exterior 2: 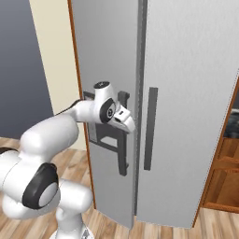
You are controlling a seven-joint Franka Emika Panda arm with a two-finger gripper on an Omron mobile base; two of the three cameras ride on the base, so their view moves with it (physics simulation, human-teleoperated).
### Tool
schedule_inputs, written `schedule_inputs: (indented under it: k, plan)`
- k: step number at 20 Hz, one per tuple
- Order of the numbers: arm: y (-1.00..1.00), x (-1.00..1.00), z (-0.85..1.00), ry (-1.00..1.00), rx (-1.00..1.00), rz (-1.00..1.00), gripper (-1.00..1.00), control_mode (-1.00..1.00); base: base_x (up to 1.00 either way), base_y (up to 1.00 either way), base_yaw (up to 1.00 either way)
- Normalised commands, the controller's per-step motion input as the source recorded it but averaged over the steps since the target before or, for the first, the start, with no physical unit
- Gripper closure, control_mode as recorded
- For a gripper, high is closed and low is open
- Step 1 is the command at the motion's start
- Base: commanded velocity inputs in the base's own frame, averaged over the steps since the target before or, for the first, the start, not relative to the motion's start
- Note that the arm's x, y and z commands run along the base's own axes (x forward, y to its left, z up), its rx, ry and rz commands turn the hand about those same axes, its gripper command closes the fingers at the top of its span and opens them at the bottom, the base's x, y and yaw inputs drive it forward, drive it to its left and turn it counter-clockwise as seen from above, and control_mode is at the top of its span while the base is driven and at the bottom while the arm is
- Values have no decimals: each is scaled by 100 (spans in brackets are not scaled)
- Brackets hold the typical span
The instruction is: Take the bottled waters from the counter and place them in the freezer to freeze. Close the freezer door after placing the bottles.
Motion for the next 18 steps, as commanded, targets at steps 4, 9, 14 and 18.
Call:
schedule_inputs:
  k: [4,9,14,18]
  plan:
    - [-24,2,0,-28,9,17,-100,-100,0,0,0]
    - [-2,5,12,-25,3,22,-100,-100,0,0,0]
    - [8,0,58,-1,0,15,-100,-100,0,0,0]
    - [21,-1,63,13,1,7,-100,-100,0,0,0]
